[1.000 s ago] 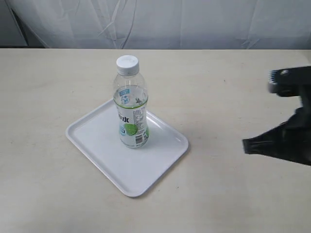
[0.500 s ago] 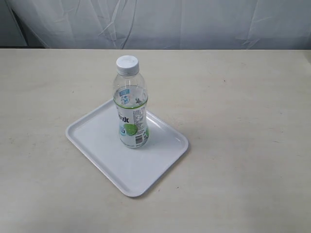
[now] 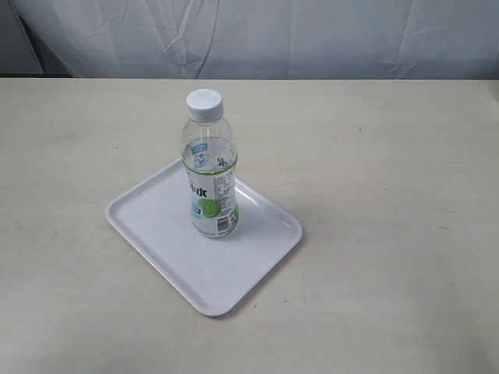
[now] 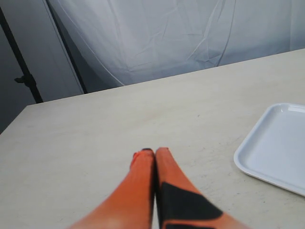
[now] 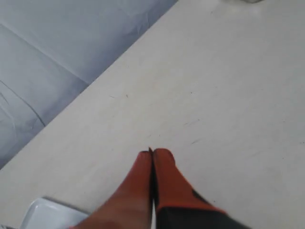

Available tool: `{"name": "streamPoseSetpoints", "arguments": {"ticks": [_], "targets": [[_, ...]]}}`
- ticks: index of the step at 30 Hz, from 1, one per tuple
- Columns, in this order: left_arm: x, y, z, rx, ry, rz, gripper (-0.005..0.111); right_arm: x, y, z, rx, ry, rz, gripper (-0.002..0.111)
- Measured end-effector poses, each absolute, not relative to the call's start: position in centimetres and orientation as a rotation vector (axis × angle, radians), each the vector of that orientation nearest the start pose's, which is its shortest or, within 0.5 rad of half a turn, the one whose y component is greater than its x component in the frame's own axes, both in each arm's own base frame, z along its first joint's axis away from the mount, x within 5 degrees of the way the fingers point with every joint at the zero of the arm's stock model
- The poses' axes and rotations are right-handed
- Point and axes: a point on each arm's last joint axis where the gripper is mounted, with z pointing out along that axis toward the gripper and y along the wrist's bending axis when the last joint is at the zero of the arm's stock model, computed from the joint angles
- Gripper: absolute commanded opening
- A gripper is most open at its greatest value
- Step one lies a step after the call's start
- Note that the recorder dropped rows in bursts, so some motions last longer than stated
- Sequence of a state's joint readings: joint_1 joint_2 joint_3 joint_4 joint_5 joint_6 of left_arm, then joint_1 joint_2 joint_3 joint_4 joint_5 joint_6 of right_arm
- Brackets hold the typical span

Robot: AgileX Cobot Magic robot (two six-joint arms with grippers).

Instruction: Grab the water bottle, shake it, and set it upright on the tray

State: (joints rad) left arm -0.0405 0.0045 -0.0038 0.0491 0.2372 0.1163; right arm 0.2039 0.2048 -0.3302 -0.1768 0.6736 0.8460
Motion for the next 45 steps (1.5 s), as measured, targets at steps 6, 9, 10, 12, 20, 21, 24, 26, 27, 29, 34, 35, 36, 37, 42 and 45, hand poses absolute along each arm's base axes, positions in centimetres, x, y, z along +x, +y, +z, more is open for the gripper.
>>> {"name": "streamPoseSetpoints", "arguments": {"ticks": [6,9,10,12,20,21,24,26,27,29,34,35,36,37,42,45], "targets": [[5.6,-0.1,19.3,0.167,1.714,0.101,0.000,5.0,-0.1,19.8,0.688,1.951,0.415,-0.001],[5.6,-0.1,19.3,0.167,1.714,0.101,0.000,4.8,-0.1,18.1,0.728,1.940,0.405,-0.001],[5.6,-0.1,19.3,0.167,1.714,0.101,0.000,4.8,-0.1,17.8,0.735,1.933,0.413,-0.001],[5.6,-0.1,19.3,0.167,1.714,0.101,0.000,4.8,0.0,17.2,0.739,1.921,0.434,-0.001],[5.6,-0.1,19.3,0.167,1.714,0.101,0.000,5.1,0.2,17.7,0.656,1.866,0.433,-0.001],[5.6,-0.1,19.3,0.167,1.714,0.101,0.000,5.1,0.2,17.9,0.653,1.854,0.437,-0.001],[5.6,-0.1,19.3,0.167,1.714,0.101,0.000,5.2,0.1,18.1,0.642,1.822,0.441,-0.001],[5.6,-0.1,19.3,0.167,1.714,0.101,0.000,5.3,0.1,18.1,0.635,1.801,0.441,-0.001],[5.6,-0.1,19.3,0.167,1.714,0.101,0.000,5.4,0.1,18.1,0.630,1.790,0.440,-0.001],[5.6,-0.1,19.3,0.167,1.714,0.101,0.000,5.5,0.0,18.2,0.598,1.768,0.423,-0.001],[5.6,-0.1,19.3,0.167,1.714,0.101,0.000,5.5,-0.1,18.8,0.417,1.735,0.295,-0.001],[5.6,-0.1,19.3,0.167,1.714,0.101,0.000,5.5,-0.1,18.8,0.384,1.741,0.267,-0.001],[5.6,-0.1,19.3,0.167,1.714,0.101,0.000,5.5,-0.1,18.8,0.361,1.749,0.248,-0.001],[5.6,-0.1,19.3,0.167,1.714,0.101,0.000,5.5,-0.1,18.8,0.333,1.753,0.225,-0.001],[5.6,-0.1,19.3,0.167,1.714,0.101,0.000,5.5,0.0,18.7,0.261,1.772,0.166,-0.001],[5.6,-0.1,19.3,0.167,1.714,0.101,0.000,5.5,-0.1,18.7,0.248,1.773,0.153,-0.001]]}}
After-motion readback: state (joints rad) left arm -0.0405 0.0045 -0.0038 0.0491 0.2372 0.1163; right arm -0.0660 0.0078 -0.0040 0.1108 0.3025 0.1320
